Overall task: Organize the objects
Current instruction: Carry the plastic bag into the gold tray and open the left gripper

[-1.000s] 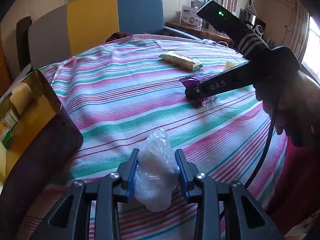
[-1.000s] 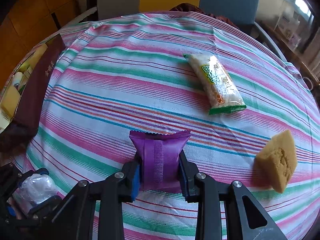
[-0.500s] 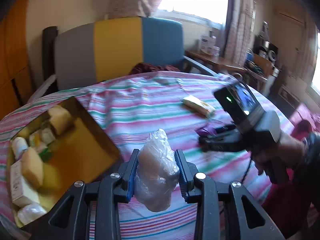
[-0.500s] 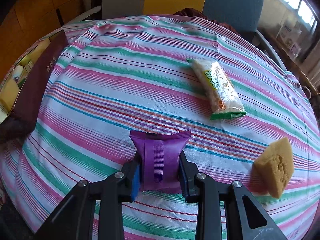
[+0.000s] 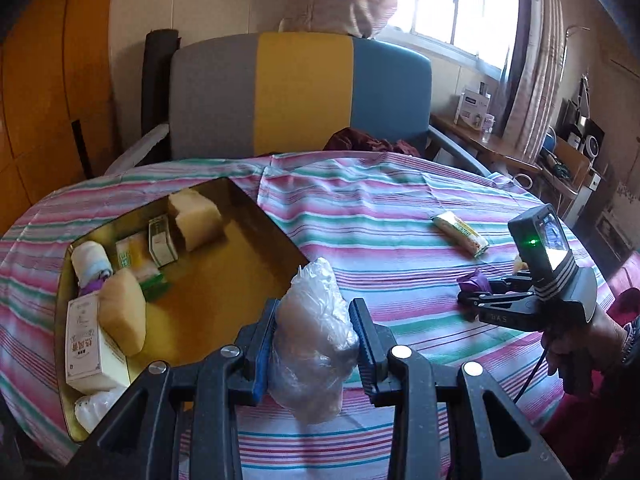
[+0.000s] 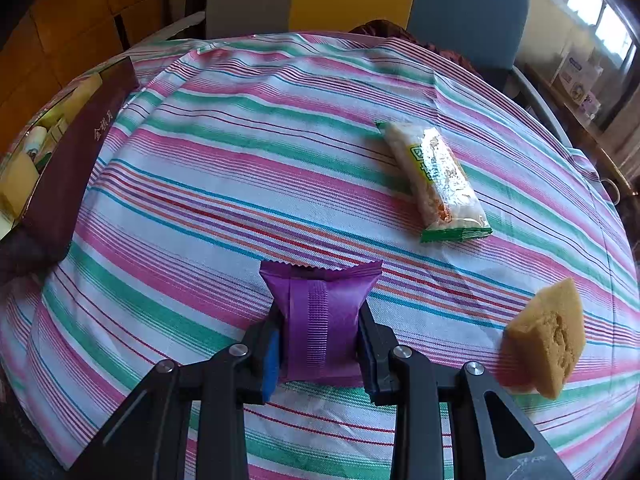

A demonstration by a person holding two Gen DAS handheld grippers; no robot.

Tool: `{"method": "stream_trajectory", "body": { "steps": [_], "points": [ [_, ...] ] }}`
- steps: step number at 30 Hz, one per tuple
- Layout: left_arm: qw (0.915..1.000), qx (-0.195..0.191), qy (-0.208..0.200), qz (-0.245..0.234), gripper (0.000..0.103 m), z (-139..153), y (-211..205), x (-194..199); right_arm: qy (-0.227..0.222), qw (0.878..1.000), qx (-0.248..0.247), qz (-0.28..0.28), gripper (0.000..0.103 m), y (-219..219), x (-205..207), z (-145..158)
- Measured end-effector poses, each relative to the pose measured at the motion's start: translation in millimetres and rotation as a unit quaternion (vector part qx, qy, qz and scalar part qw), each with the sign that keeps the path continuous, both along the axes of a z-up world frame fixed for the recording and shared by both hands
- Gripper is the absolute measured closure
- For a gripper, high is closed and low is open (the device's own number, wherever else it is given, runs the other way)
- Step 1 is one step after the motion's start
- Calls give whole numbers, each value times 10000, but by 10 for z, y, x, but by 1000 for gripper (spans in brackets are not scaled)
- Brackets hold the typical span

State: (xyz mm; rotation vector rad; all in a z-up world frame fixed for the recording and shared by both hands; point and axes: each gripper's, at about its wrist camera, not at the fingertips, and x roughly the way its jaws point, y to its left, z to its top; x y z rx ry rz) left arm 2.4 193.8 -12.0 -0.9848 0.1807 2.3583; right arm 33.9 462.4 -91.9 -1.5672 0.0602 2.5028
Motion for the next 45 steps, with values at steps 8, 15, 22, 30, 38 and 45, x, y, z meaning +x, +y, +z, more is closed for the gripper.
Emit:
{"method": "stream_trajectory", "body": {
  "steps": [8, 15, 22, 30, 38, 45],
  "points": [
    [9907, 603, -1072, 586, 68, -203, -554, -402, 0, 10000, 73, 31, 70, -15, -3, 6],
    [9659, 1129, -1794, 1486, 68, -364, -1141, -894, -21, 9999, 112, 63, 69, -22, -10, 4],
    [9678, 822, -1758, 1604, 68, -435, -999, -1309, -29, 9999, 138, 90, 69, -29, -16, -4],
    [9716, -121, -1625, 1717, 64, -711, -738, -1704, -34, 9999, 136, 99, 68, -23, -28, 8],
    [9742, -231, -1465, 1703, 56, -685, -778, -1768, -34, 9998, 141, 99, 68, -20, -31, 13],
    [9791, -161, -908, 1811, 54, -362, -878, -1403, -33, 9997, 196, 106, 70, -31, -36, 19]
  ]
}}
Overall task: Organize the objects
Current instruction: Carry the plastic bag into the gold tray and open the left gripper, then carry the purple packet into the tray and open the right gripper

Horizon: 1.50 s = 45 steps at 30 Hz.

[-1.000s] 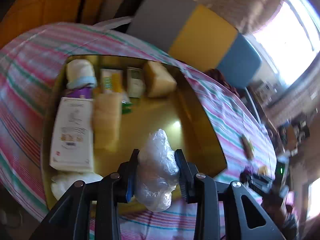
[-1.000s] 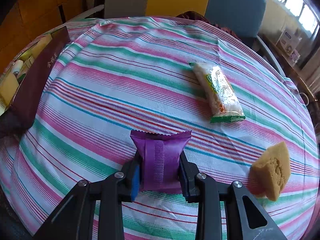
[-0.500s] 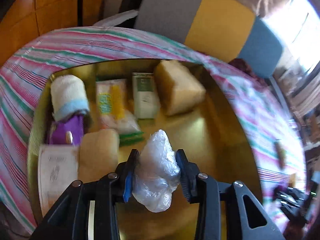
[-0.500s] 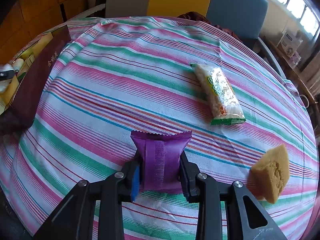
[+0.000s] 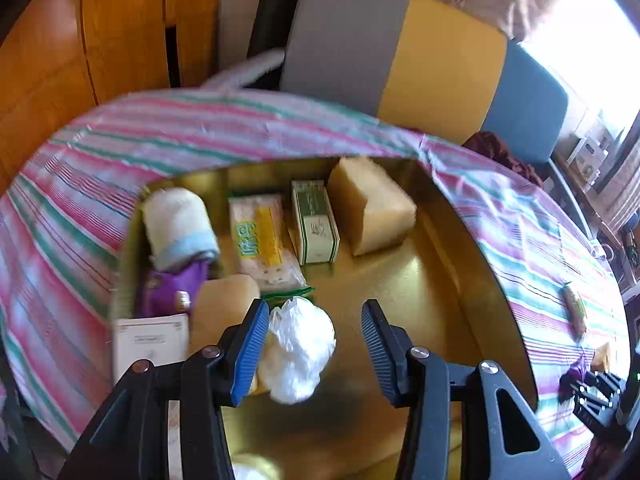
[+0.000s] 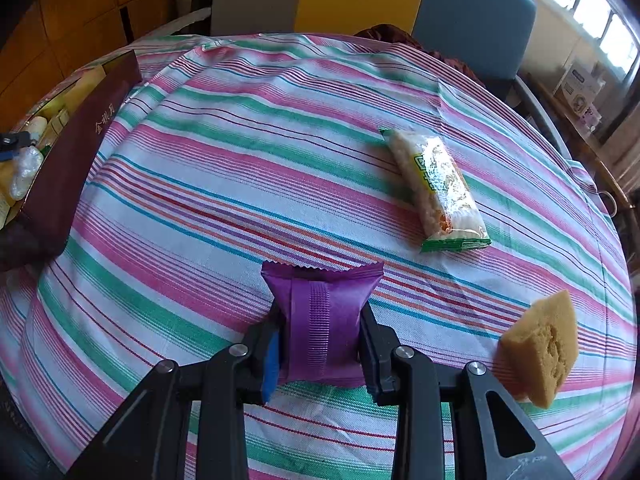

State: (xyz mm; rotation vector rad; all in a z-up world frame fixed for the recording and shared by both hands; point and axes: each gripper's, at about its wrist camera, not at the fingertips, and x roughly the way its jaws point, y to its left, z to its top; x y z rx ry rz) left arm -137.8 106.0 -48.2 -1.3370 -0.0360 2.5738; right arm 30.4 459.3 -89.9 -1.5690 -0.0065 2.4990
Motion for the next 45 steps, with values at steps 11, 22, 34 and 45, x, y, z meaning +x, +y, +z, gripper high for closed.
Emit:
{"method": "stream_trajectory", "body": {
  "steps": [11, 22, 34, 45],
  "points": [
    [9970, -129, 758, -26, 54, 318, -259, 661, 293, 9985, -409, -236, 72, -148, -130, 305],
    [9971, -30, 736, 182, 54, 291, -604, 809, 999, 9822, -868, 1335, 72, -1748, -886, 949],
    [9978, 76, 562, 350, 54, 161, -835, 775, 170, 9868, -758, 1424, 70, -2566, -1869, 383],
    [9976, 106, 544, 420, 54, 146, -868, 786, 446, 9840, -990, 1416, 50, -2564, -1800, 424]
  ]
}}
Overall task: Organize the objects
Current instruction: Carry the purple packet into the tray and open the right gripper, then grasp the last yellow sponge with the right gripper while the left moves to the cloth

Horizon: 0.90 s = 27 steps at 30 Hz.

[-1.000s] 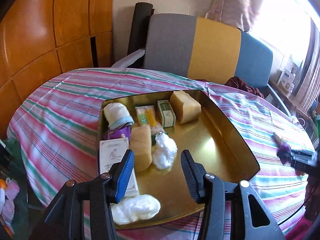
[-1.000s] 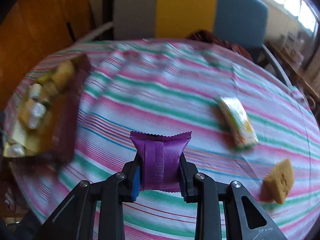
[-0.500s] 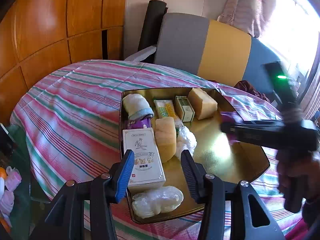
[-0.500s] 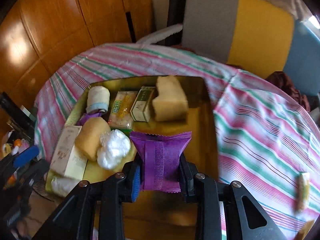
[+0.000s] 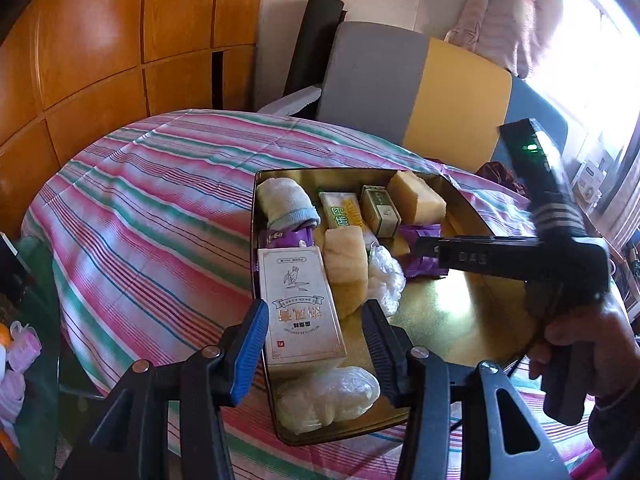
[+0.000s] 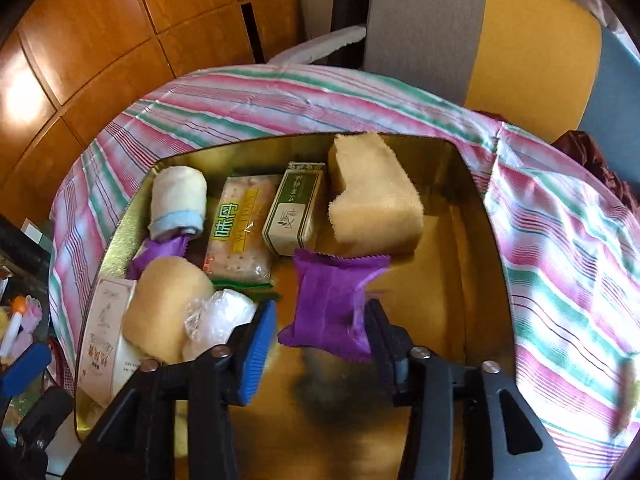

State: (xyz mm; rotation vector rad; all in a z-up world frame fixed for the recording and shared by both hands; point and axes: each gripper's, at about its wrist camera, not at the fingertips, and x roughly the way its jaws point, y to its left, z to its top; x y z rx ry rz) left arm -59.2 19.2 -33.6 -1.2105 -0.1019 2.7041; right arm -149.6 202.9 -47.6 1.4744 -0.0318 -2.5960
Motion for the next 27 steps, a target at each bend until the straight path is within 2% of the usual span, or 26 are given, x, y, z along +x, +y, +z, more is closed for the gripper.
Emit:
{"method": "stream_trajectory", "body": {
  "steps": [3, 7, 9, 11, 17, 20, 24, 27],
  "points": [
    [10000, -5, 30, -35, 54, 23, 21, 22, 171, 9998, -113, -57, 46, 87, 113, 130],
    [9999, 24, 62, -130, 54, 57, 74, 58, 383, 9983, -333, -272, 32, 306, 360, 298],
    [9998, 54, 47, -208, 54, 72, 130, 74, 454, 9973, -400, -425, 30, 479, 518, 362],
    [9995, 97, 14, -313, 54, 85, 201, 79, 489, 9960, -436, -611, 24, 693, 675, 407],
    [9973, 340, -113, -638, 54, 117, 458, 112, 387, 9864, -276, -1572, 20, 1656, 1261, 427],
    [9952, 324, -161, -905, 54, 134, 646, 119, 212, 9754, -82, -2193, 18, 2250, 1575, 386],
    [9905, 283, -175, -1336, 54, 178, 951, 165, -121, 9542, 314, -2974, 14, 3030, 1962, 332],
    [9855, 296, -209, -1659, 54, 229, 1209, 209, -583, 9303, 729, -3548, 9, 3530, 2162, 221]
  ]
}}
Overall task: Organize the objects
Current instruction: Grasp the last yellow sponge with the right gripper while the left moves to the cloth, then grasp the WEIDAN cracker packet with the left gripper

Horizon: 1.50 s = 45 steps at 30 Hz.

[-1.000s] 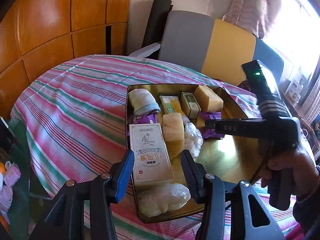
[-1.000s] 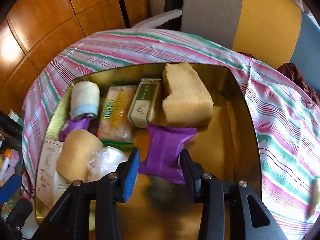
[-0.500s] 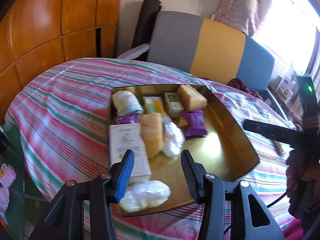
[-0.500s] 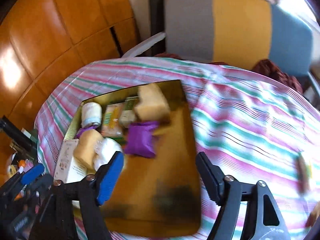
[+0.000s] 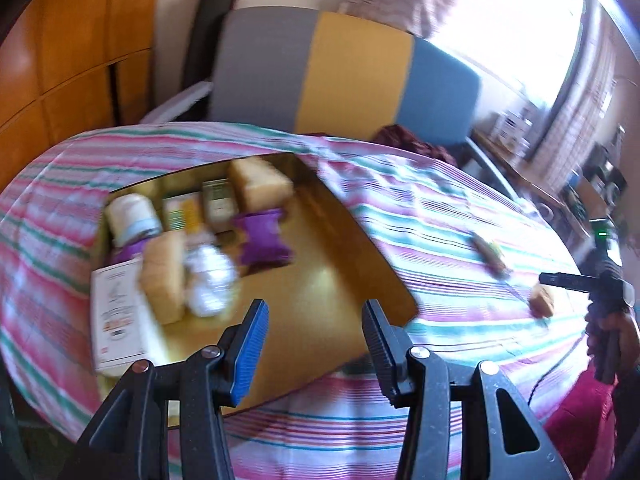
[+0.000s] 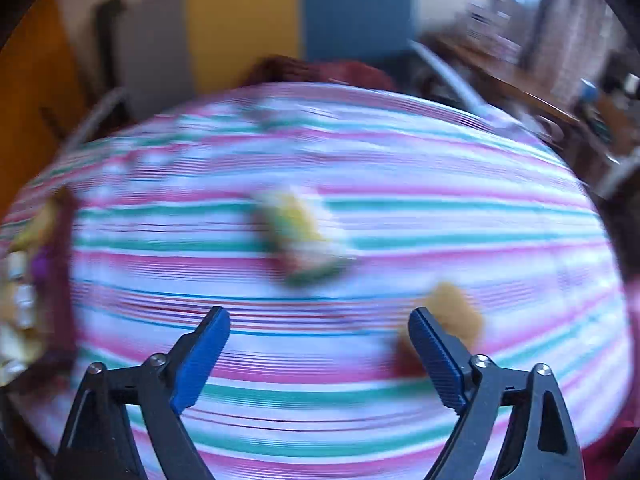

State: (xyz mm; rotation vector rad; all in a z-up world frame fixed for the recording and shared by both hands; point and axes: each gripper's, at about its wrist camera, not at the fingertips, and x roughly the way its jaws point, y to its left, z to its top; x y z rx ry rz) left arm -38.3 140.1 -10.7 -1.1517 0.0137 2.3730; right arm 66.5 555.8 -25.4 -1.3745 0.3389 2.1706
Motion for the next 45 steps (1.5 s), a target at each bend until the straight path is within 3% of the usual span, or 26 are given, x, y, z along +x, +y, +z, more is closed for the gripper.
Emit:
{"method": "stream_trajectory", "body": {
  "steps": [2, 6, 9, 13, 14, 16, 24, 34, 39, 41, 45],
  "points": [
    [9998, -12, 12, -191, 54, 34, 174, 32, -208, 9981, -73, -583, 9, 309, 151, -87],
    [9983, -69, -46, -574, 54, 59, 536, 81, 313, 9852, -688, -1541, 6, 733, 409, -203],
    [9962, -150, -62, -854, 53, 64, 827, 134, 581, 9752, -1139, -1808, 5, 863, 411, -350],
    [9930, -191, -142, -1160, 53, 43, 1185, 178, 473, 9757, -1346, -1663, 9, 833, 307, -532],
    [9920, -189, -181, -1235, 53, 25, 1281, 179, 272, 9812, -1214, -1477, 37, 786, 244, -561],
    [9904, -198, -265, -1341, 53, -17, 1458, 176, 150, 9885, -857, -1240, 39, 676, 159, -518],
    [9811, -159, -1124, -1566, 53, -355, 2207, -26, 619, 9859, -602, -1433, 39, 693, 257, -282],
    [9780, -366, -1398, -1504, 53, -593, 3206, -305, 1087, 9798, -494, -1602, 39, 793, 373, -90],
    [9776, -419, -1560, -1347, 43, -707, 3608, -459, 1238, 9779, -631, -1562, 39, 802, 387, -71],
    [9777, -465, -1602, -1275, 34, -767, 3741, -508, 1278, 9771, -670, -1562, 38, 804, 393, -70],
    [9765, -575, -1785, -1060, 34, -904, 3929, -591, 1420, 9738, -767, -1603, 38, 835, 442, -49]
  ]
}}
